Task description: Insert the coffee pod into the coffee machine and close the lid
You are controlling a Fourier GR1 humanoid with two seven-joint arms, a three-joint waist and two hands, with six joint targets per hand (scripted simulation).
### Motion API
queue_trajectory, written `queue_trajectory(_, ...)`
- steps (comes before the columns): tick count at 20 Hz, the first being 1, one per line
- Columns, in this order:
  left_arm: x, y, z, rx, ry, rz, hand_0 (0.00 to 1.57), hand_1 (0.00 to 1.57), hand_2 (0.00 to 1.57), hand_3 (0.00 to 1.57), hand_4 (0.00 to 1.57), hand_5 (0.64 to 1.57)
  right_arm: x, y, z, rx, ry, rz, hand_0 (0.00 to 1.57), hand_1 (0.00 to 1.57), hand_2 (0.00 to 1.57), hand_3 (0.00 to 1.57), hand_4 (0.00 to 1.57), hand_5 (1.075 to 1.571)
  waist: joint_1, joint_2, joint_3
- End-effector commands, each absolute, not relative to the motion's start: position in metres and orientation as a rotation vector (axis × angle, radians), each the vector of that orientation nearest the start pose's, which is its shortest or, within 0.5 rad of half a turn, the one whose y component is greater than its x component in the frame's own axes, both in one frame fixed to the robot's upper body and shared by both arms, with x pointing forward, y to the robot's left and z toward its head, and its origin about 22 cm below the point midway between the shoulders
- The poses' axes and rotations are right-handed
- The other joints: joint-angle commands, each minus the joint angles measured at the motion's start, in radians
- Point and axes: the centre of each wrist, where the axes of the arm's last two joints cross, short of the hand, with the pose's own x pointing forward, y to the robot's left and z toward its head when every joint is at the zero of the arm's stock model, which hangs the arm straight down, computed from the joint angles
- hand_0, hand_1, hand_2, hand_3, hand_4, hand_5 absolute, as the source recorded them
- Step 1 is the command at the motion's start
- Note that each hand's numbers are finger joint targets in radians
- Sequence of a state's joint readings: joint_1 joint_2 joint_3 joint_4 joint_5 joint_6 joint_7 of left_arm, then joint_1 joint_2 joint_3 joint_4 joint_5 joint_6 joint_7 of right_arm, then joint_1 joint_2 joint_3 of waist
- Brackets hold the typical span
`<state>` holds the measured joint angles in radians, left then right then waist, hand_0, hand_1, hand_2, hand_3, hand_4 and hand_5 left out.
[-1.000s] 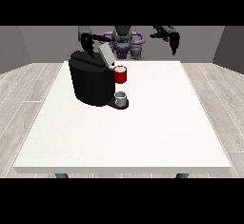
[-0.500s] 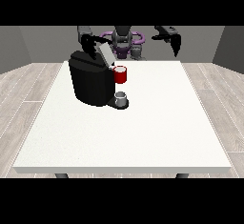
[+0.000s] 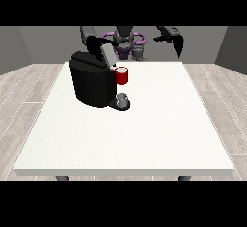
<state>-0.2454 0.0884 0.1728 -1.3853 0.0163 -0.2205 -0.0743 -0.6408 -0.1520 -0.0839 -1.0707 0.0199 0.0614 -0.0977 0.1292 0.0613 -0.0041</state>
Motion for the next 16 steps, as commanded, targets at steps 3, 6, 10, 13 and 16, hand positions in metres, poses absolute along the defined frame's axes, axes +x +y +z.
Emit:
queue_trajectory(3,0.297,0.268,0.013,-0.051,-1.688,-0.123,0.0,0.0,0.0,0.0,0.0,1.571,0.395,-0.197,0.08,0.016,-1.714,0.33,0.0,0.0,0.0,0.0,0.0,1.571,-0.004,0.017,0.0039)
queue_trajectory(6,0.302,0.275,0.017,-0.021,-1.691,-0.12,0.0,0.0,0.0,0.0,0.13,1.571,0.398,-0.186,0.086,0.027,-1.738,0.37,0.0,0.0,0.0,0.0,0.11,1.571,-0.013,0.018,0.0039)
queue_trajectory(10,0.303,0.281,0.011,-0.011,-1.665,-0.096,0.0,0.0,0.0,0.0,0.17,1.571,0.394,-0.151,0.092,0.027,-1.751,0.435,0.0,0.0,0.0,0.0,0.0,1.571,-0.026,0.004,0.0038)
queue_trajectory(13,0.301,0.285,0.008,-0.045,-1.682,-0.087,0.0,0.0,0.0,0.0,0.12,1.571,0.403,-0.158,0.11,-0.022,-1.791,0.474,0.0,0.0,0.0,0.0,0.17,1.571,-0.008,0.015,0.0038)
queue_trajectory(16,0.301,0.271,0.005,-0.02,-1.665,-0.092,0.0,0.0,0.0,0.0,0.17,1.571,0.401,-0.151,0.104,-0.004,-1.773,0.488,0.0,0.0,0.0,0.0,0.12,1.571,-0.022,-0.004,0.0039)
